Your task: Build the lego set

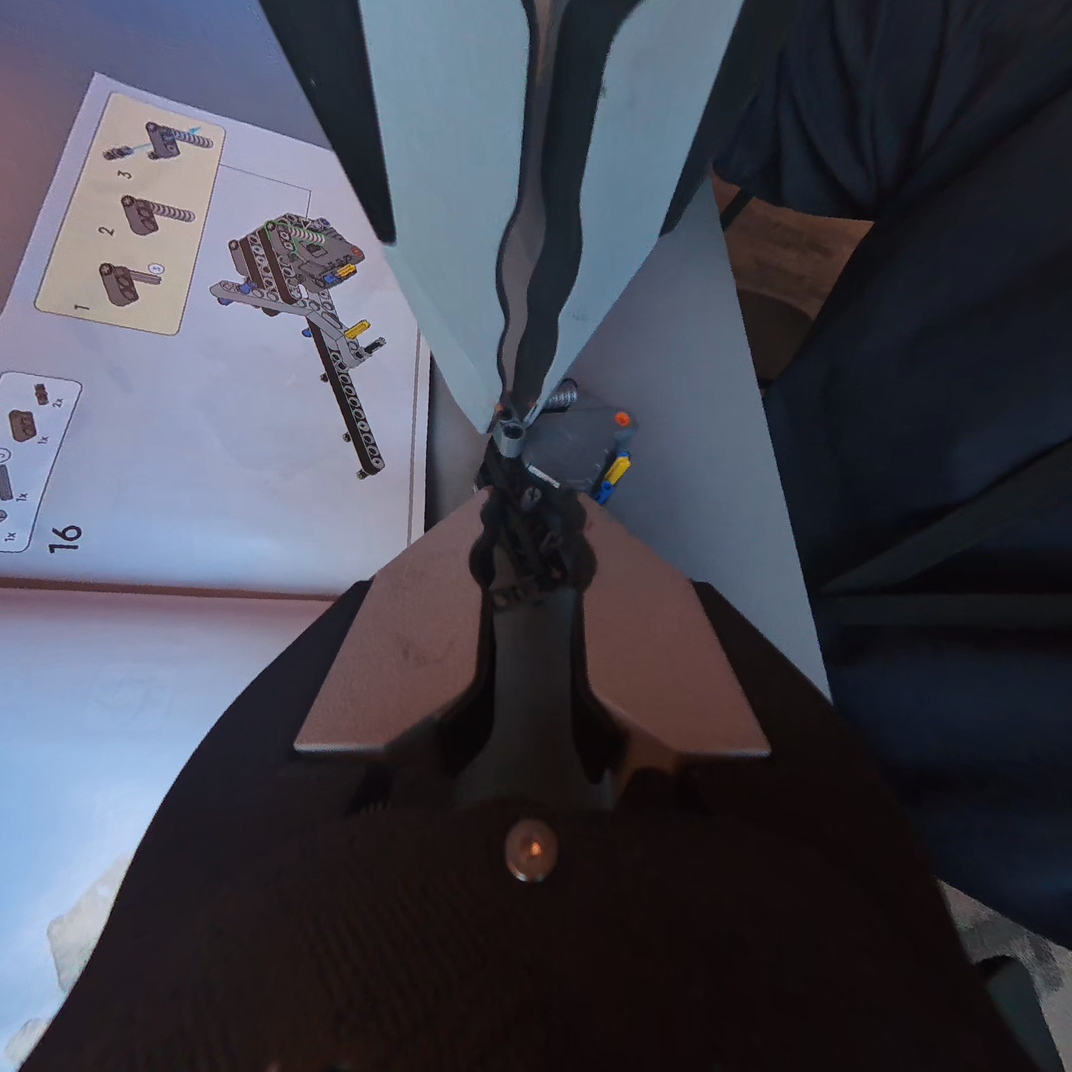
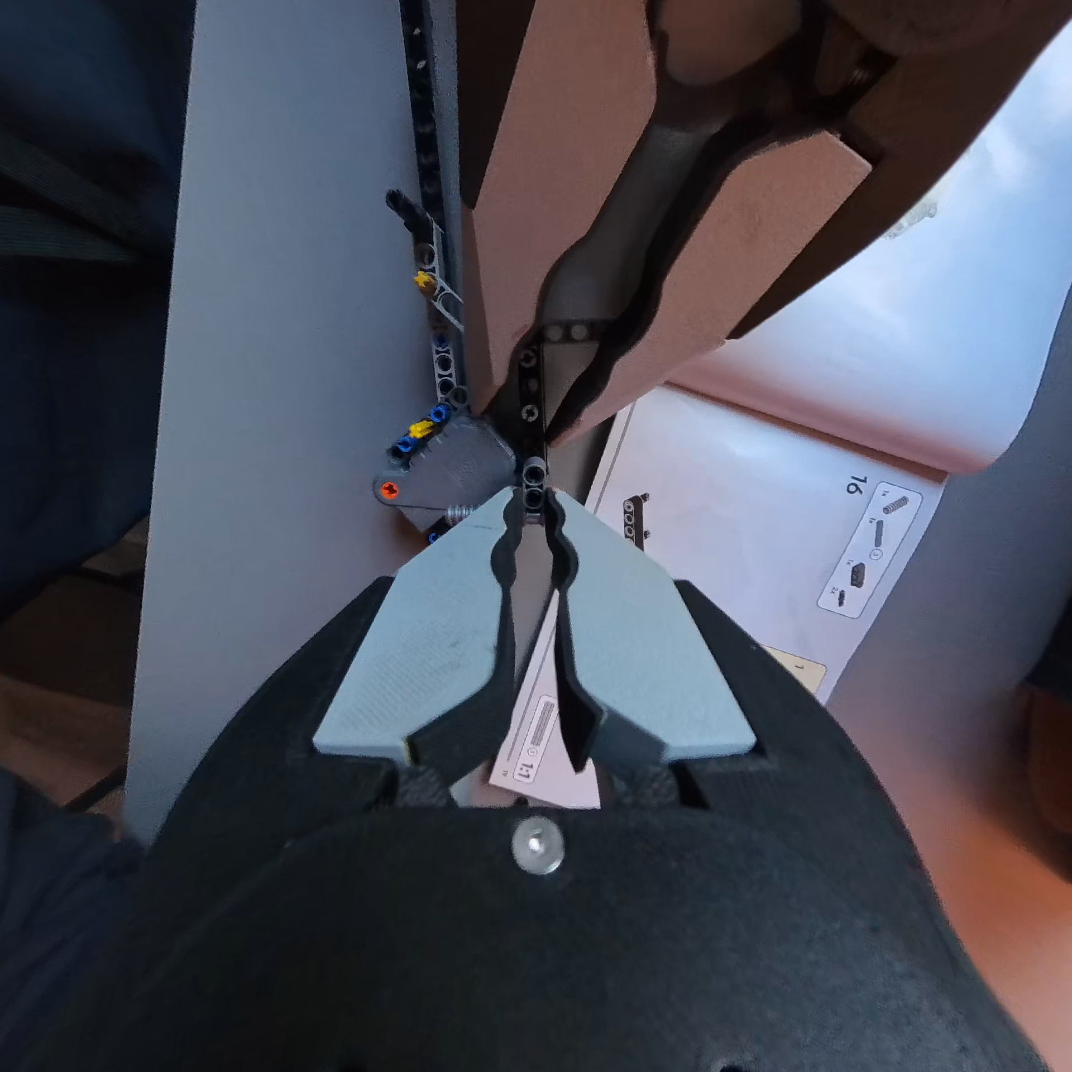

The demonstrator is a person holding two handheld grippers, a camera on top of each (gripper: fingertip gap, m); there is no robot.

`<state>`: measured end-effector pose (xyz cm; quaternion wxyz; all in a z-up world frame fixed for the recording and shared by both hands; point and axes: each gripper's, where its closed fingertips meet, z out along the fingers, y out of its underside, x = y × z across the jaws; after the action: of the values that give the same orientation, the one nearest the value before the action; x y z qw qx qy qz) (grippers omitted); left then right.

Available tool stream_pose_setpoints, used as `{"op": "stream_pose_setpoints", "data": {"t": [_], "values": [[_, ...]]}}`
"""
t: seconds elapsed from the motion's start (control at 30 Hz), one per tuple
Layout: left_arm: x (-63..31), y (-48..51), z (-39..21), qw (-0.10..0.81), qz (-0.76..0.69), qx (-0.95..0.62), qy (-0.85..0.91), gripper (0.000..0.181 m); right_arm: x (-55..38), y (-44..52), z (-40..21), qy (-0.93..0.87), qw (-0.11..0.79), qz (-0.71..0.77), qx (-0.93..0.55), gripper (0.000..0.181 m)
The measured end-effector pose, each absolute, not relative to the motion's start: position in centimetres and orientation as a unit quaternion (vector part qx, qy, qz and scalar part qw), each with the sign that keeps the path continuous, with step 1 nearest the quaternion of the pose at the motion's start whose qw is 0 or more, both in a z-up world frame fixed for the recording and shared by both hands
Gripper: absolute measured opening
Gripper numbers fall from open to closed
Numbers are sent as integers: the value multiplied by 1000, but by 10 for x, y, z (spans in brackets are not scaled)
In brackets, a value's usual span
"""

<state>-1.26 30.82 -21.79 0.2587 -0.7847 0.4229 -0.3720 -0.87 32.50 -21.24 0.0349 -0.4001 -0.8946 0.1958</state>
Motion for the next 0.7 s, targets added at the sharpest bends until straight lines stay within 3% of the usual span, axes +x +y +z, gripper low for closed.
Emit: {"op": "stream_pose_setpoints", "data": {"t": [0.2,0.7], "values": [[-9,316,-197,294,-389,-781,391,15,-9,325,-212,-896,36,195,-398,5],[-8,320,-209,295,-340,-809,377,6,-12,321,-211,-895,42,228,-381,5]]}}
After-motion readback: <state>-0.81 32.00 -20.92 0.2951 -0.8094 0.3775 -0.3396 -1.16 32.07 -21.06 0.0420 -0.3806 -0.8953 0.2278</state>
